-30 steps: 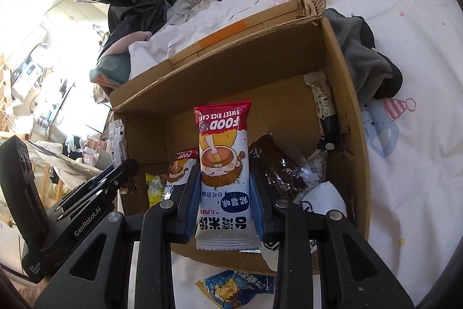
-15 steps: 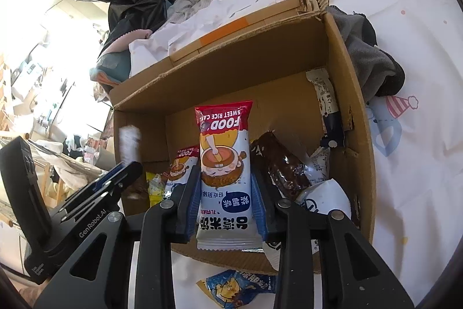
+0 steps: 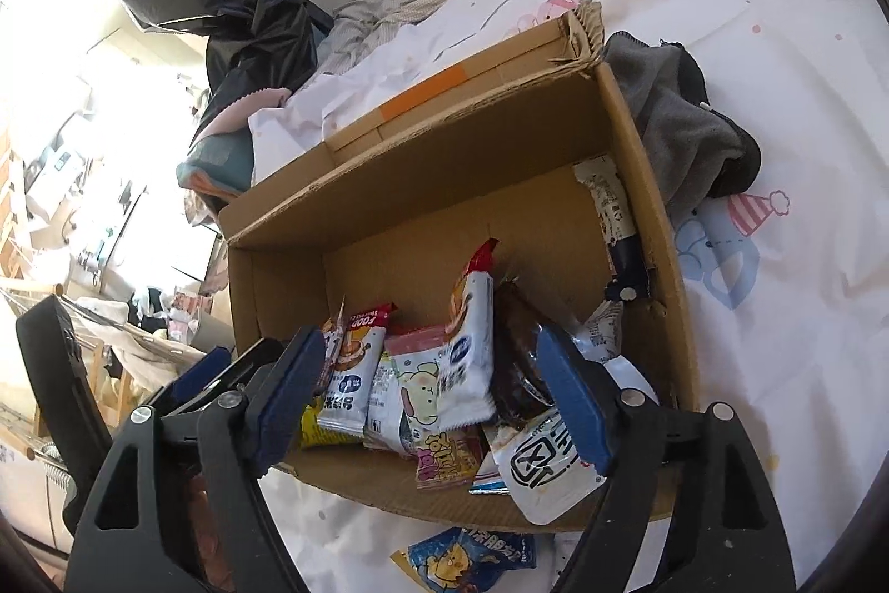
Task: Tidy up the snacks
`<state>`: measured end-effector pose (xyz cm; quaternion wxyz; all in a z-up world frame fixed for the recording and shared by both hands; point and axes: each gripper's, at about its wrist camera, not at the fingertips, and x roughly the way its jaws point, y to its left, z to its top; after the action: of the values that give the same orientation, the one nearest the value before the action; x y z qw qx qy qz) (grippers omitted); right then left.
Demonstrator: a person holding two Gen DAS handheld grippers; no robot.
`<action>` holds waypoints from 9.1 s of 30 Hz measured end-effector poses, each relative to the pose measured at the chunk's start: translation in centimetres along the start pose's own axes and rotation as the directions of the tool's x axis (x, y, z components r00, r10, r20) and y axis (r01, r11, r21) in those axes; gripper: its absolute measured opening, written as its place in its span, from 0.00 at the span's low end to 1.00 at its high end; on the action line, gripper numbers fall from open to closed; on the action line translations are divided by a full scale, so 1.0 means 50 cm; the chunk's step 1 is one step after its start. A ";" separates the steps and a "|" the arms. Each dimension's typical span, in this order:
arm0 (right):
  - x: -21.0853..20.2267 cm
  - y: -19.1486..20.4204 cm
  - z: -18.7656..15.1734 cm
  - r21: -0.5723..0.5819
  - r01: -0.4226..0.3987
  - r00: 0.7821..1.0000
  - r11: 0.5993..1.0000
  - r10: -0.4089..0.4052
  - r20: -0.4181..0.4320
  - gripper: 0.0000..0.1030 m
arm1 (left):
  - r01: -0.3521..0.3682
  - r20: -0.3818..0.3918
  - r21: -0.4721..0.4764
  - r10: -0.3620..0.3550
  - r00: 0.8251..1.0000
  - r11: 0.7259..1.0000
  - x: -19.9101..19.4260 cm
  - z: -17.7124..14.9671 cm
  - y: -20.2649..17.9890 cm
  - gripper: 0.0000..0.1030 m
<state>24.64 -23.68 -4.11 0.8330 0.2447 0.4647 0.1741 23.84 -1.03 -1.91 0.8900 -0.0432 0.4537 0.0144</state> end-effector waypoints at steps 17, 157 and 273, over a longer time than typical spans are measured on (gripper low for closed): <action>-0.063 0.045 -0.031 -0.121 0.109 0.993 0.987 -0.103 0.054 0.80 | 0.012 0.039 0.010 -0.012 0.999 1.000 -0.053 -0.012 0.019 0.78; -0.052 0.014 -0.024 -0.109 0.059 0.998 0.992 -0.058 0.019 0.18 | 0.186 -0.050 0.057 -0.183 0.982 0.981 -0.021 -0.033 -0.027 0.36; -0.200 0.132 -0.260 -0.287 0.375 0.908 0.882 -0.287 0.305 1.00 | 0.026 0.232 0.054 -0.038 0.972 0.998 -0.275 -0.217 0.037 1.00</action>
<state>7.97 -20.25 0.72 0.9324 0.0342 0.3524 0.0728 6.87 0.03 2.74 0.9380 -0.0260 0.3456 -0.0064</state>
